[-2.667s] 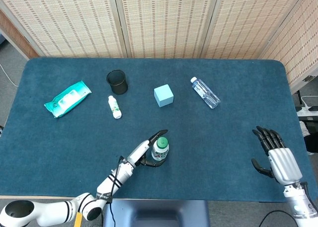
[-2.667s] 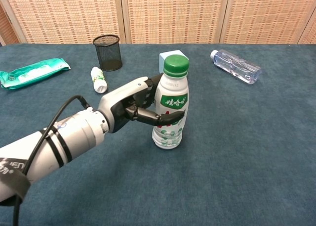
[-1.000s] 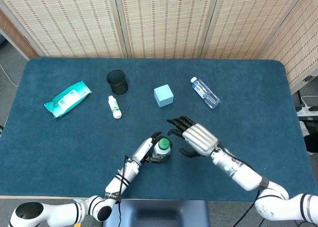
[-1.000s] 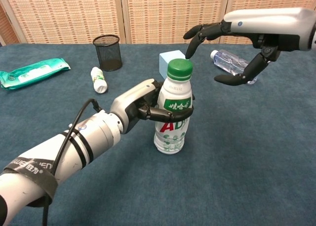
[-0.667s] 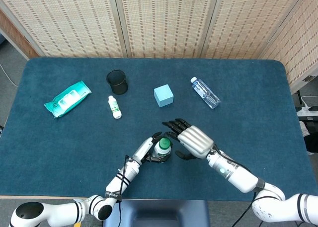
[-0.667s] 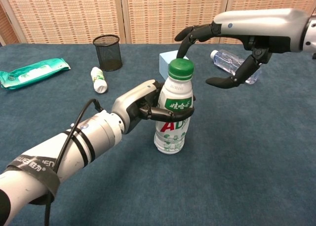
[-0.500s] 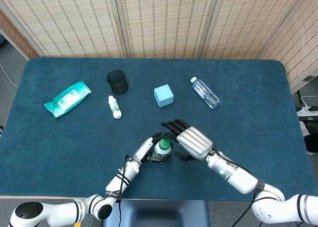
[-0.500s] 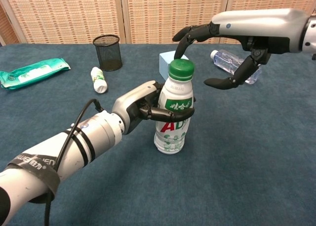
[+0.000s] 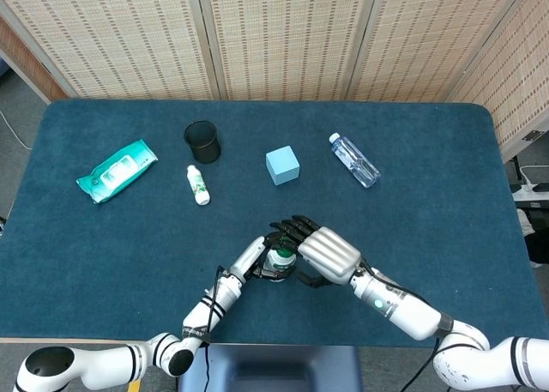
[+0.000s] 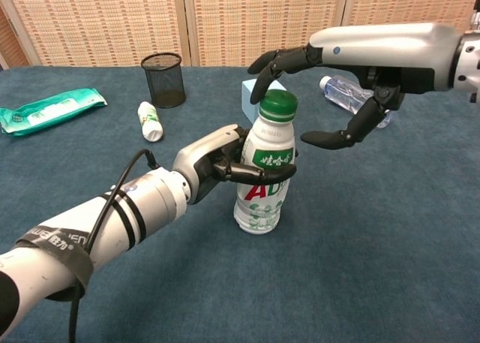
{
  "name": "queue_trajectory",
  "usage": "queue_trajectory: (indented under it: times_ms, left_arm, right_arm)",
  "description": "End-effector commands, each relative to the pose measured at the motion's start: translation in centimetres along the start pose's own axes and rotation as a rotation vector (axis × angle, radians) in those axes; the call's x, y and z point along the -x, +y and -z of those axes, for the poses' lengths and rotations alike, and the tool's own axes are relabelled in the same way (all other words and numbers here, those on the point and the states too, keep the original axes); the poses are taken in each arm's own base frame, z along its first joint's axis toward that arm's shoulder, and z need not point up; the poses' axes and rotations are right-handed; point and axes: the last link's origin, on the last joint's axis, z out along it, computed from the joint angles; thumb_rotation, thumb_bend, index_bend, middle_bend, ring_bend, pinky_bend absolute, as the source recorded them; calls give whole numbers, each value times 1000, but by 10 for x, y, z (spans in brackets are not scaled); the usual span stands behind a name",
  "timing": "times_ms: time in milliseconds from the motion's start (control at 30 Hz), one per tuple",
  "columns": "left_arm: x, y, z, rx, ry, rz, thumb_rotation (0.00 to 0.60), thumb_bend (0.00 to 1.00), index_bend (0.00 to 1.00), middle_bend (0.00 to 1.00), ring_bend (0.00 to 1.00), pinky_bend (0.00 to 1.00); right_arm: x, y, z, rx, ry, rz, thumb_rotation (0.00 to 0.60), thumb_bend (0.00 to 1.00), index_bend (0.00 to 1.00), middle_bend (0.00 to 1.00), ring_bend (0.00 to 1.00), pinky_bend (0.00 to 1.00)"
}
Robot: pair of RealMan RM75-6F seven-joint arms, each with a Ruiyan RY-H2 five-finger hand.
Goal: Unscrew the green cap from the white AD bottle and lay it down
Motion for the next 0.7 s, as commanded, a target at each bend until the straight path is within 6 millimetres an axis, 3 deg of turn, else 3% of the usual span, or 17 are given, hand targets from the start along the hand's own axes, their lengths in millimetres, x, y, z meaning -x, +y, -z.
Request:
queue_trajectory:
  times_ms: [33, 167, 333, 700]
  left_arm:
    - [-2, -3, -1, -13, -2, 5, 600, 968, 638, 818, 421, 91]
    - [-2, -4, -2, -12, -4, 1, 600, 969, 638, 819, 422, 91]
    - [-2, -4, 0, -5, -5, -3, 600, 969, 638, 820, 423, 90]
    - [1, -6, 0, -11, -12, -6, 600, 969, 639, 819, 423, 90]
  right_arm:
    - [-3, -8, 3, -33, 18, -9, 600, 347, 269, 0, 0, 0]
    - [-7, -9, 8, -51, 65, -7, 600, 347, 237, 0, 0, 0]
    - [-11, 8, 7, 9, 119, 17, 600, 347, 189, 0, 0, 0]
    - [-1, 27, 8, 80, 52, 29, 600, 347, 190, 0, 0, 0]
